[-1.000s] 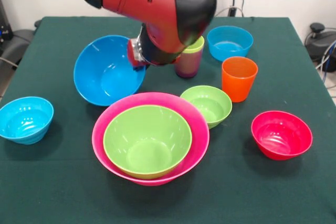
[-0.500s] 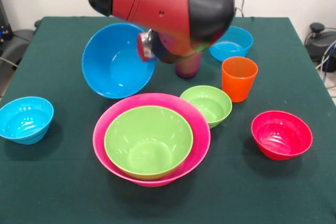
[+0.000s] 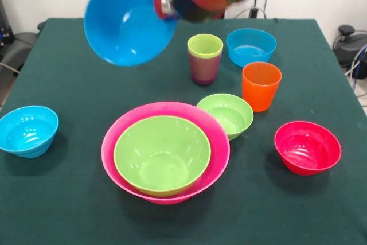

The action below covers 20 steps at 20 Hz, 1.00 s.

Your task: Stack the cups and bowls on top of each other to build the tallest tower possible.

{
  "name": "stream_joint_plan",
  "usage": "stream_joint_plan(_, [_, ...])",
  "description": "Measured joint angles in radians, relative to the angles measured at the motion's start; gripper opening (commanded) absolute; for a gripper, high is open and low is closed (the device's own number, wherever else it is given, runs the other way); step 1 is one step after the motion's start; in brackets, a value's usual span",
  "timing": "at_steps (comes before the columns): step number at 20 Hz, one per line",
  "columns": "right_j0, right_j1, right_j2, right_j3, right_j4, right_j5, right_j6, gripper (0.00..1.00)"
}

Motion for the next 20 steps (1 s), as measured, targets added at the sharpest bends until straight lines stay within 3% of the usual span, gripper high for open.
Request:
stream_joint_plan(6, [0.0, -0.083, -0.046, -0.051, 0.001, 0.073, 0.019, 0.0])
stream_joint_plan(12, [0.0, -0.13, -0.06, -0.061, 0.036, 0.075, 0.041, 0.0])
stream_joint_plan(17, [0.0, -0.146, -0.053, -0.027, 0.117, -0.029, 0.073, 0.0])
stream_joint_plan(18, [0.0, -0.151, -0.045, 0.009, 0.15, -0.113, 0.084, 0.0])
stream_joint_plan(20, [0.0, -0.153, -0.041, 0.031, 0.165, -0.169, 0.089, 0.0])
